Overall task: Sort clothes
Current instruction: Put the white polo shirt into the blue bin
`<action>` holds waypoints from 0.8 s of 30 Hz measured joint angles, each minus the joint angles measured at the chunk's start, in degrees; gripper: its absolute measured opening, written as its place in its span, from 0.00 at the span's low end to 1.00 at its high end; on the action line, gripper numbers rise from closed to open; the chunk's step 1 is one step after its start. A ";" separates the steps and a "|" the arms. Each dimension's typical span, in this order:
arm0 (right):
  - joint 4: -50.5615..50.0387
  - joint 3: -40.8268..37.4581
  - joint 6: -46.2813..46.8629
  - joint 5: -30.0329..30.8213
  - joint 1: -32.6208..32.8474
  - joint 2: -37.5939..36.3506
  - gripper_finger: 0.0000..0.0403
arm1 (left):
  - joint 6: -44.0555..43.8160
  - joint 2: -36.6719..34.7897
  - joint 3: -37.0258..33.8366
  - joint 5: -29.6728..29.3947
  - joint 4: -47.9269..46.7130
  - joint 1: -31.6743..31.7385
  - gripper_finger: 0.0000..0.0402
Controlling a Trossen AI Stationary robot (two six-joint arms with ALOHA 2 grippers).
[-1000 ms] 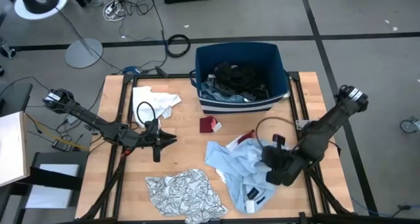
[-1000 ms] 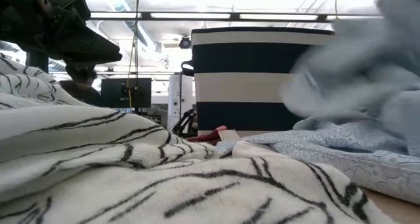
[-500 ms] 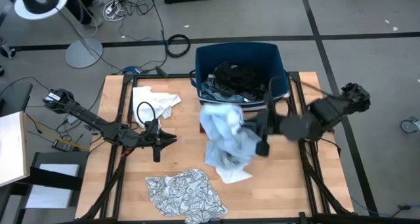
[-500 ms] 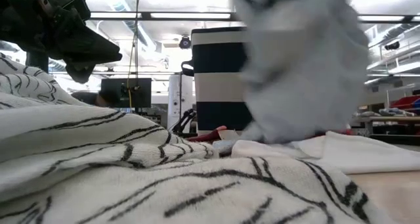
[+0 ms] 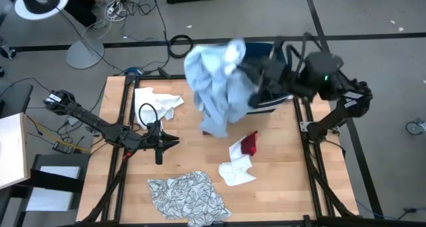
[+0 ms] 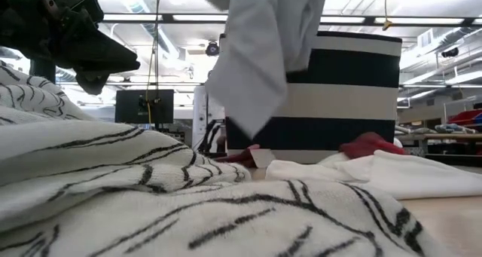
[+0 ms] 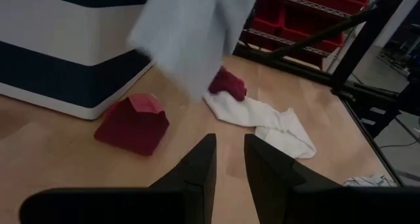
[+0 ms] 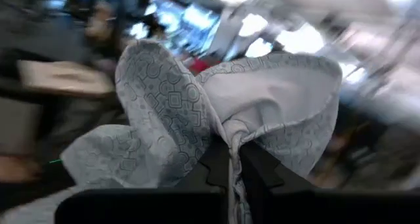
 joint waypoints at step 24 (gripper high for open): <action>6.50 7.51 -0.84 -10.73 -27.93 4.67 0.03 | 0.77 0.00 0.00 -1.33 -1.05 0.54 0.21</action>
